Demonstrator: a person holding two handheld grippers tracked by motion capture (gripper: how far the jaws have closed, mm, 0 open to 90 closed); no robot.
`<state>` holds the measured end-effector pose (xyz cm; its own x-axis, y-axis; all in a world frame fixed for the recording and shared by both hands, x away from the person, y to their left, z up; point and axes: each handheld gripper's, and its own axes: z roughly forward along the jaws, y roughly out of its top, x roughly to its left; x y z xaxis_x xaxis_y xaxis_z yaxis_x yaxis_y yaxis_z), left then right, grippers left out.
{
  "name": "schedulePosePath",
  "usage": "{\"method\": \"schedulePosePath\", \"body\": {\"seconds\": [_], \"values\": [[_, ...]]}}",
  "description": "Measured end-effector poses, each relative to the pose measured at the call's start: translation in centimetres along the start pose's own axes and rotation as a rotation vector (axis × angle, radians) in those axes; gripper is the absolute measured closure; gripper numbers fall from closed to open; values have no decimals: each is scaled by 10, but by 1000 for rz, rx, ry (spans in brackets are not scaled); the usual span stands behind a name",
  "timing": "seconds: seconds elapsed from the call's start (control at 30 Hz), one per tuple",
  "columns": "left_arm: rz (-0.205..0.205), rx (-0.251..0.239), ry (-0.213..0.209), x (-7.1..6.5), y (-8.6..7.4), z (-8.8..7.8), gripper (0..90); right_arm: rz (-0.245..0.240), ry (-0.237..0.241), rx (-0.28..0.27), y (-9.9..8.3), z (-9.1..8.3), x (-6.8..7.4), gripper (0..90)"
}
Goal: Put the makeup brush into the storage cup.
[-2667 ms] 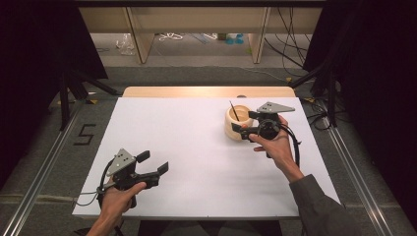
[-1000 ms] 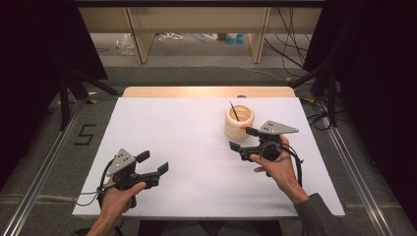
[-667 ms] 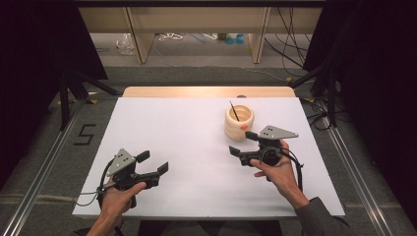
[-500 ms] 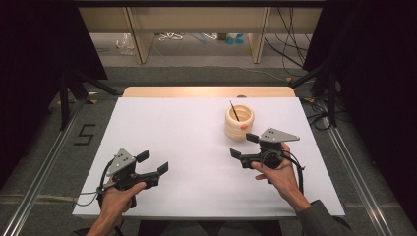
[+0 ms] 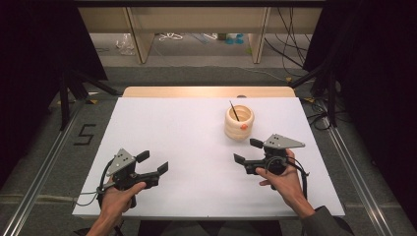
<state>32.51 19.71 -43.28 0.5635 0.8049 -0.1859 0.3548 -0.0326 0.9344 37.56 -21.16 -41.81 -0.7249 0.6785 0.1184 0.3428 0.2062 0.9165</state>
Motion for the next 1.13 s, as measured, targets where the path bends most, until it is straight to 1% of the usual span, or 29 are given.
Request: {"method": "schedulePosePath", "body": {"seconds": [0.03,0.07,0.1,0.17,0.2,0.23,0.3,0.33,0.37,0.4,0.5,0.6,0.63,0.77,0.8,0.9,1.0,1.03,1.1,1.13], "values": [[1,0,-1,0,0,0,159,4,6,-8,-2,0,0,161],[1,-1,-2,0,0,0,159,3,2,4,-2,-2,0,161],[1,0,-1,0,0,0,159,3,2,4,-2,-2,0,161],[0,-1,-1,0,0,0,159,5,-3,-5,-4,-3,1,161],[0,-1,-1,0,0,0,159,8,3,-9,-5,-4,2,161],[1,0,-1,0,0,0,159,5,-3,4,-6,-6,2,161],[1,0,0,0,0,0,159,3,6,-3,-7,-7,3,161],[0,-1,-1,0,0,0,159,6,0,8,-7,-9,3,161],[0,-1,-1,0,0,0,159,6,0,8,-7,-9,3,161],[1,-1,0,0,0,0,159,9,5,-10,-9,-9,4,161],[1,-1,1,0,0,0,159,9,2,4,-11,-12,5,161],[2,-2,-1,-1,0,0,159,10,4,4,-12,-13,5,161],[1,-2,-2,-1,0,0,159,14,10,-9,-13,-13,6,161],[1,-1,-1,-1,0,0,159,18,12,-1,-14,-13,6,161],[2,0,0,-1,0,0,159,10,5,8,-14,-13,5,160],[1,-1,-1,-1,0,0,159,15,-2,11,-14,-13,5,161],[2,0,0,-1,0,1,159,9,-1,7,-14,-13,5,161],[3,0,0,-1,0,1,159,6,-10,-1,-14,-13,5,161],[3,0,0,-1,0,0,159,14,-1,-4,-15,-12,5,161],[2,0,0,-1,0,1,159,13,3,13,-14,-13,5,161]]}}
